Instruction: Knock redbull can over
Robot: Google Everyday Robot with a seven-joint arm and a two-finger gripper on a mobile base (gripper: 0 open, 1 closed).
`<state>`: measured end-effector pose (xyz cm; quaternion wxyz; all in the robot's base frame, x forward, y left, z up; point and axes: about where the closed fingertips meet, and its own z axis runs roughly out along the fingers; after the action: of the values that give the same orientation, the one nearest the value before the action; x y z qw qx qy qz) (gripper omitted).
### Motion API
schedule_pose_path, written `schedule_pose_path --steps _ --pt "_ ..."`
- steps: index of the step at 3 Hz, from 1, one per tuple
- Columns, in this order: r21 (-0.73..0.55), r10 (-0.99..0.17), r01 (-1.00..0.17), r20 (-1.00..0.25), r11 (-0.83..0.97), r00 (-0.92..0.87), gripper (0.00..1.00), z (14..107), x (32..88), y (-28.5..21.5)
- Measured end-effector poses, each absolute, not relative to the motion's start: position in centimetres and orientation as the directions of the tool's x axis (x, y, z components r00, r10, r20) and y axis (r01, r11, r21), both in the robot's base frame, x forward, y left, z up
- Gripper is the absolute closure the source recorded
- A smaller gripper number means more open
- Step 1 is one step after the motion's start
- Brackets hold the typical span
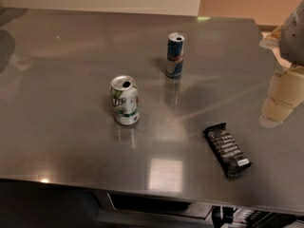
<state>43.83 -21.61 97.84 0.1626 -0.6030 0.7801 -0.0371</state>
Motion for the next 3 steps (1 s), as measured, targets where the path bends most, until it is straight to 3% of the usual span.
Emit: schedule_pose_path --steps 2,3 --pt "-0.241 -0.942 -0.924 -0.23 0.298 -0.244 0.0 98.0 45.5 -21.8" --pt "-0.224 -0.914 -0.911 -0.3 0.347 -0.274 0.0 97.7 49.2 -22.0"
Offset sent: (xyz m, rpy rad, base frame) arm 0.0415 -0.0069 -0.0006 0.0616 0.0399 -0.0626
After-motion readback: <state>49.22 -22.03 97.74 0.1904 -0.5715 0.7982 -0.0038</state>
